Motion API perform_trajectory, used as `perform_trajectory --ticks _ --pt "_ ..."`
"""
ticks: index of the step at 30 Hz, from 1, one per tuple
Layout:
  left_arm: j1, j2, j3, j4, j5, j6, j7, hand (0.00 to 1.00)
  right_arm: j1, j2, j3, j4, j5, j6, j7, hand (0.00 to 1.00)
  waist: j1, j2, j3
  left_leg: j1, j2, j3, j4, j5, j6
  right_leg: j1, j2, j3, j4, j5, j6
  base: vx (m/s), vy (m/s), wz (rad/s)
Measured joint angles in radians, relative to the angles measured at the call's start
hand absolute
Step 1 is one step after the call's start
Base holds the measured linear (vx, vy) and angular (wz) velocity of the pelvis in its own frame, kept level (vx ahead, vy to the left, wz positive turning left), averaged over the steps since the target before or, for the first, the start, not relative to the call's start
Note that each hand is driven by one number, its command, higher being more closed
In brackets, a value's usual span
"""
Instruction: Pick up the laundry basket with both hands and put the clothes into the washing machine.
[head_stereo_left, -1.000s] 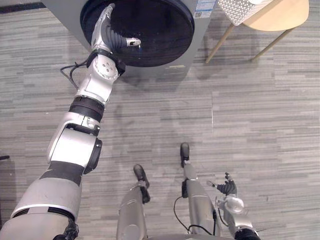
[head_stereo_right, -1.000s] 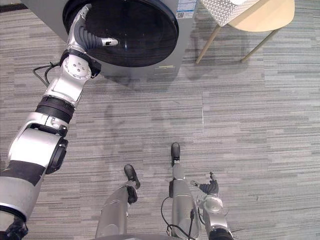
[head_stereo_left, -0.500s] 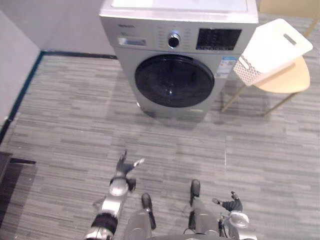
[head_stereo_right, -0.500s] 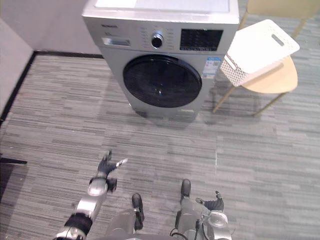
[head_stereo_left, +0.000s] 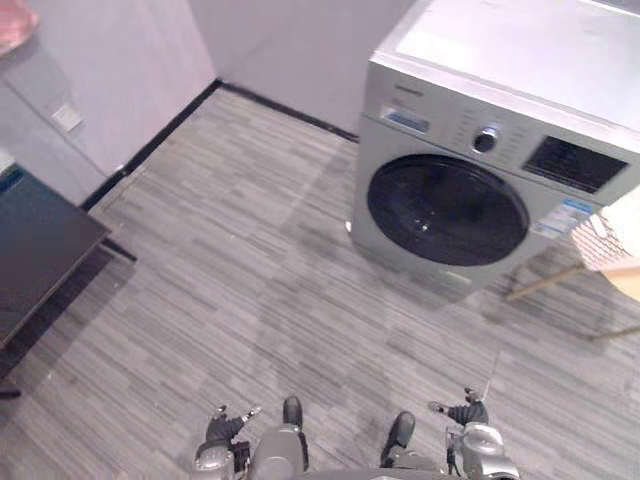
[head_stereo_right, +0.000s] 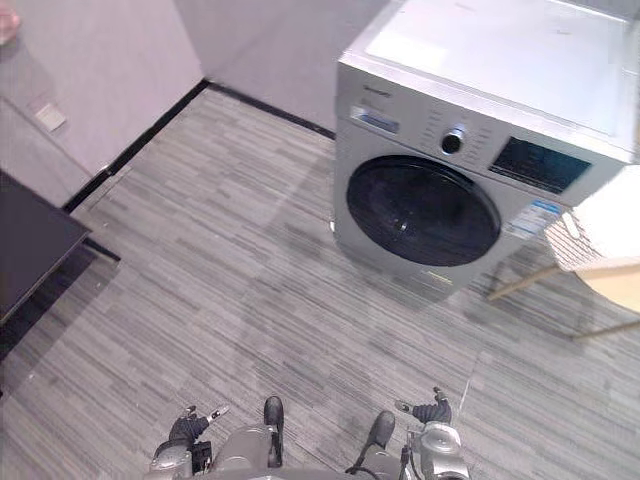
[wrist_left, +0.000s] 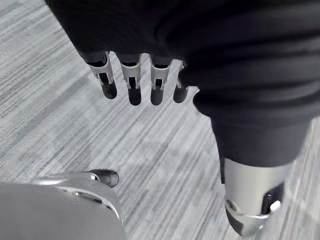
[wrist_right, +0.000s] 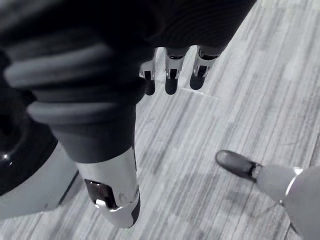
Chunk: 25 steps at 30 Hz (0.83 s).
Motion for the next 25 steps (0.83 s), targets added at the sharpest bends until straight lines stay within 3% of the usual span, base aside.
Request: perform_trajectory --ticks 1,2,3,4,5,6,7,8,10,11,12,13,14,15,16,17,18,19,21,23,24,25 --pt "0.005 0.000 -0.002 -0.002 0.000 0.000 0.000 0.00 0.000 0.004 0.004 -0.004 0.000 0.001 0.001 0.00 0.003 -0.001 0.000 0.011 -0.001 0.000 0.007 -0.015 0.004 -0.035 -0.021 0.025 0.104 -0.004 -0.028 0.23 0.227 0.12" --pt "0.019 0.004 -0.004 -0.014 0.000 0.001 0.000 0.00 0.001 0.015 0.021 -0.018 0.000 0.001 0.002 0.00 0.001 -0.010 0.004 0.041 -0.017 -0.006 0.017 -0.035 0.026 -0.131 -0.056 0.122 0.326 0.037 -0.104 0.26 0.251 0.15" --pt "0.026 0.013 -0.006 -0.025 -0.001 0.001 0.001 0.00 0.001 0.024 0.039 -0.013 0.000 0.001 0.003 0.00 -0.007 -0.010 0.012 0.071 -0.021 -0.032 0.018 -0.051 0.036 -0.213 -0.060 0.216 0.478 0.062 -0.094 0.35 0.146 0.36" --pt "0.031 0.020 -0.009 -0.026 -0.003 0.001 0.001 0.00 0.002 0.039 0.044 -0.005 0.000 0.002 0.006 0.00 -0.019 -0.017 0.009 0.092 -0.018 -0.063 0.019 -0.065 0.041 -0.260 -0.032 0.262 0.578 -0.001 -0.057 0.47 0.093 0.60" --pt "0.023 0.035 -0.007 -0.026 -0.004 0.002 0.001 0.00 0.005 0.051 0.046 -0.006 0.000 0.002 0.009 0.00 -0.023 -0.028 0.012 0.122 -0.017 -0.097 0.004 -0.077 0.044 -0.300 0.027 0.272 0.628 -0.089 -0.072 0.44 -0.011 0.64" --pt "0.016 0.037 -0.005 -0.028 -0.005 0.001 0.001 0.00 0.004 0.052 0.045 -0.007 0.000 0.002 0.012 0.00 -0.022 -0.032 0.012 0.137 -0.019 -0.112 -0.010 -0.079 0.045 -0.317 0.054 0.272 0.617 -0.117 -0.073 0.44 -0.024 0.82" --pt "-0.012 0.028 0.001 -0.030 -0.011 0.001 0.002 0.00 0.001 0.048 0.037 -0.021 0.000 0.001 0.016 0.00 -0.024 -0.029 0.014 0.169 -0.025 -0.150 -0.047 -0.081 0.044 -0.362 0.123 0.274 0.535 -0.156 -0.074 0.36 -0.044 0.75" --pt "-0.028 0.023 0.001 -0.030 -0.013 0.001 0.002 0.00 -0.002 0.045 0.037 -0.023 0.000 0.001 0.017 0.00 -0.026 -0.024 0.014 0.180 -0.026 -0.171 -0.063 -0.080 0.042 -0.385 0.153 0.279 0.482 -0.159 -0.072 0.48 -0.090 1.17" --pt "-0.086 -0.012 0.003 -0.030 -0.020 -0.003 0.003 0.00 -0.010 0.025 0.036 -0.027 -0.001 0.004 0.022 0.00 -0.053 0.006 0.037 0.256 -0.017 -0.268 -0.123 -0.079 0.041 -0.426 0.258 0.356 0.213 -0.112 -0.098 0.59 -0.176 1.49" --pt "-0.094 -0.019 0.004 -0.030 -0.020 -0.004 0.004 0.00 -0.007 0.023 0.031 -0.030 0.000 0.003 0.022 0.00 -0.055 0.004 0.037 0.279 -0.022 -0.287 -0.133 -0.079 0.040 -0.422 0.272 0.397 0.146 -0.080 -0.097 0.71 -0.304 1.97" --pt "-0.094 -0.035 0.018 -0.037 -0.019 -0.007 0.002 0.00 0.002 0.015 0.034 -0.032 -0.001 0.005 0.022 0.00 -0.077 -0.012 0.033 0.318 -0.035 -0.338 -0.105 -0.102 0.004 -0.395 0.268 0.474 0.092 0.086 -0.119 0.50 -0.270 1.55" --pt "-0.099 -0.065 0.020 -0.038 -0.020 -0.009 0.002 0.00 -0.001 0.000 0.033 -0.031 -0.001 0.007 0.022 0.00 -0.072 0.020 0.042 0.320 -0.012 -0.352 -0.069 -0.110 -0.002 -0.391 0.271 0.432 0.150 0.045 -0.123 0.73 -0.369 1.61" --pt "-0.092 -0.090 0.023 -0.046 -0.019 -0.019 0.001 0.00 -0.012 -0.011 0.034 -0.042 -0.003 0.006 0.021 0.00 -0.074 0.034 0.046 0.289 0.005 -0.354 0.002 -0.090 -0.025 -0.374 0.263 0.399 0.189 -0.011 -0.150 0.59 -0.294 1.13" --pt "-0.094 -0.106 0.039 -0.048 -0.020 -0.022 0.002 0.00 -0.027 -0.013 0.036 -0.054 -0.011 0.004 0.023 0.00 -0.072 0.049 0.042 0.222 0.006 -0.333 0.157 -0.036 -0.069 -0.352 0.250 0.352 0.226 -0.066 -0.176 0.56 -0.267 1.11" --pt "-0.093 -0.108 0.050 -0.047 -0.020 -0.020 0.002 0.00 -0.032 -0.011 0.038 -0.058 -0.012 0.004 0.023 0.00 -0.074 0.052 0.042 0.182 0.019 -0.311 0.249 0.007 -0.075 -0.324 0.250 0.328 0.223 -0.087 -0.186 0.52 -0.294 1.07" --pt "-0.088 -0.110 0.079 -0.047 -0.020 -0.019 0.002 0.00 -0.033 -0.001 0.055 -0.058 -0.018 0.002 0.023 0.00 -0.061 0.040 0.051 0.113 0.079 -0.244 0.408 0.046 -0.078 -0.250 0.264 0.291 0.196 -0.107 -0.208 0.46 -0.287 0.84" --pt "-0.088 -0.102 0.081 -0.049 -0.020 -0.019 0.002 0.00 -0.034 0.016 0.066 -0.057 -0.019 0.003 0.023 0.00 -0.043 0.032 0.056 0.081 0.132 -0.146 0.510 0.041 -0.076 -0.176 0.271 0.258 0.161 -0.115 -0.221 0.42 -0.286 0.76" --pt "-0.086 -0.102 0.080 -0.050 -0.020 -0.019 0.002 0.00 -0.036 0.022 0.066 -0.057 -0.019 0.003 0.023 0.00 -0.039 0.023 0.058 0.064 0.151 -0.101 0.531 0.039 -0.072 -0.141 0.271 0.245 0.141 -0.115 -0.222 0.36 -0.247 0.75" --pt "-0.071 -0.107 0.079 -0.074 -0.019 -0.015 0.001 0.00 -0.047 0.031 0.063 -0.056 -0.020 0.003 0.022 0.00 -0.031 0.002 0.050 0.017 0.182 0.059 0.455 0.024 -0.049 -0.033 0.258 0.190 0.034 -0.115 -0.222 0.30 -0.180 0.75" --pt "-0.078 -0.108 0.078 -0.087 -0.018 -0.015 0.001 0.00 -0.049 0.028 0.049 -0.053 -0.021 0.004 0.021 0.00 -0.032 0.008 0.045 0.003 0.175 0.126 0.277 0.025 -0.049 0.013 0.255 0.142 -0.024 -0.113 -0.218 0.22 -0.074 0.70" --pt "-0.079 -0.108 0.073 -0.083 -0.016 -0.013 0.001 0.00 -0.048 0.023 0.036 -0.036 -0.024 0.004 0.021 0.00 -0.031 0.019 0.034 0.012 0.154 0.135 0.104 0.063 -0.068 0.025 0.260 0.118 -0.038 -0.112 -0.213 0.20 -0.007 0.61" --pt "-0.077 -0.108 0.068 -0.081 -0.013 -0.012 0.001 0.00 -0.047 0.014 0.035 -0.026 -0.030 0.005 0.020 0.00 -0.027 0.030 0.027 0.021 0.145 0.134 0.026 0.119 -0.064 0.030 0.267 0.111 -0.044 -0.114 -0.207 0.12 0.024 0.32"
